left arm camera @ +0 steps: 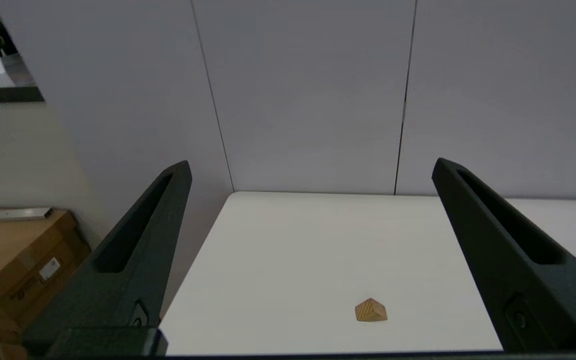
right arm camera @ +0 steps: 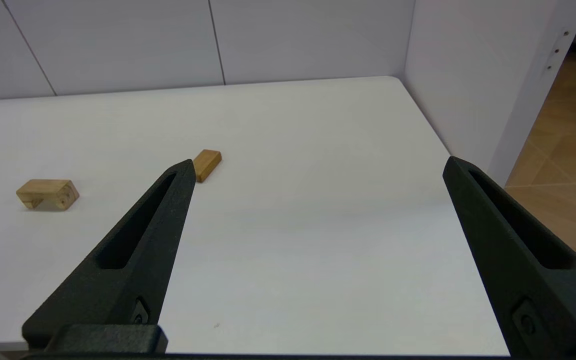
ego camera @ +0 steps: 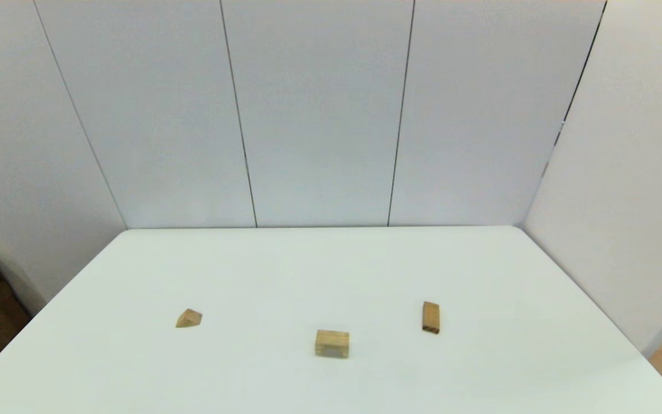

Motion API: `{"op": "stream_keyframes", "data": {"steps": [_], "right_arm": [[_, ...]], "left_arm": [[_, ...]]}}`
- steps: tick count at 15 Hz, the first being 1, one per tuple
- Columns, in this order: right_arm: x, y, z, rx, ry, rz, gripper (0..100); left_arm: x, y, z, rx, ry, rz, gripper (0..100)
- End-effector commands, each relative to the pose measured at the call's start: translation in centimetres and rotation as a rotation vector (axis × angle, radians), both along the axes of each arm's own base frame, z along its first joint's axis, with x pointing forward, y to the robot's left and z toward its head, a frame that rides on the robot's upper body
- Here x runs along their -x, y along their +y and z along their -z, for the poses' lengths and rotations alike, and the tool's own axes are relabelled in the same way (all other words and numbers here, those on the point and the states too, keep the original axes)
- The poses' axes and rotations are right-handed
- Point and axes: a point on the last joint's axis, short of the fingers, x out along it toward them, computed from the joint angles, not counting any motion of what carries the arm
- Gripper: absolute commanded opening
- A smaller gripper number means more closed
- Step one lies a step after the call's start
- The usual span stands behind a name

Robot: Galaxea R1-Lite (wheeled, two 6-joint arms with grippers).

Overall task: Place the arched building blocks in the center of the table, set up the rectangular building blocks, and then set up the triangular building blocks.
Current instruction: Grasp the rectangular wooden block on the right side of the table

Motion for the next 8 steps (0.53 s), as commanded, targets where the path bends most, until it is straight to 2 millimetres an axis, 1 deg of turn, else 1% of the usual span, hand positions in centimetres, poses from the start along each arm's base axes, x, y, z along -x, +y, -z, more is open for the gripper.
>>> {"op": "stream_keyframes", "data": {"steps": [1,3,4,5,8], "right_arm": [[0.0,0.0,0.0,-0.001,-0.001,-0.001,100],[0.0,0.0,0.0,-0.001,-0.001,0.001,100],[0.0,0.0,0.0,-0.001,-0.001,-0.001,100],[0.0,0.0,0.0,-0.001,-0.001,-0.001,100],[0.0,0.0,0.0,-0.001,-0.001,-0.001,100]], "left_arm": [[4.4,-0.2,4.7,0.045,-0.082,-0.032,100],[5.3,-0.4,6.9,0.04,-0.089,-0.018,100],[5.5,-0.4,7.2,0.04,-0.092,-0.013,100],[5.7,-0.5,8.2,0.044,-0.092,0.0,100],[5.6,-0.5,8.6,0.051,-0.083,0.004,100]]}}
